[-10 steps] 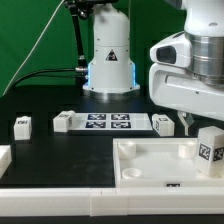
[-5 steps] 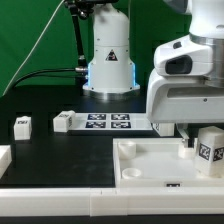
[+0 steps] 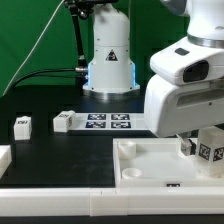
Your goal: Assemble one leg
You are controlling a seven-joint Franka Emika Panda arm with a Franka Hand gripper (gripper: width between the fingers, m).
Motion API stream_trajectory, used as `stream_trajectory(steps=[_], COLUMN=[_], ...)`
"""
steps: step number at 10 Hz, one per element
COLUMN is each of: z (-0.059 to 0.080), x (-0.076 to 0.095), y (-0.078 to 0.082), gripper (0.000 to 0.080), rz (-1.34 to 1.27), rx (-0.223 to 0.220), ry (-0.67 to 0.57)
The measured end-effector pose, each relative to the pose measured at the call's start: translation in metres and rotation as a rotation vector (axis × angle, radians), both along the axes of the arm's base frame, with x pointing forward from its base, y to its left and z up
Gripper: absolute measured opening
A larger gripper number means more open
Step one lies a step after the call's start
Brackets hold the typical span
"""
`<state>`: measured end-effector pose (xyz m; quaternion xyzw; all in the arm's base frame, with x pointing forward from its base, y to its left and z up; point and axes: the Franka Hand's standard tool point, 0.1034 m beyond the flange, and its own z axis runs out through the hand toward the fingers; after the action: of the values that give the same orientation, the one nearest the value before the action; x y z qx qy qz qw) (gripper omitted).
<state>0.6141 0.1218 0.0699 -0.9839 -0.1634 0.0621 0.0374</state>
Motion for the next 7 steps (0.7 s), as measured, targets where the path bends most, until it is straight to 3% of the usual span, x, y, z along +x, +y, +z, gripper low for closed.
stream_trajectory(steps=[1, 2, 3, 6, 7], z=[-0.0001, -0.0001, -0.0001, -0.0001, 0.0005], x=[0.0, 0.0, 0.0001, 0.0001, 0.0001], y=[-0.0002, -0.0003, -0.0008, -0.0007, 0.0011], gripper=[0.0542, 0.0359, 0.0291, 0.0291, 0.0291], rz=[0.0, -0.001, -0.002, -0.038, -0.216], rx=[0.0, 0.0, -0.001, -0.005, -0.029], ry=[0.0, 0.0, 0.0, 0.002, 0.004])
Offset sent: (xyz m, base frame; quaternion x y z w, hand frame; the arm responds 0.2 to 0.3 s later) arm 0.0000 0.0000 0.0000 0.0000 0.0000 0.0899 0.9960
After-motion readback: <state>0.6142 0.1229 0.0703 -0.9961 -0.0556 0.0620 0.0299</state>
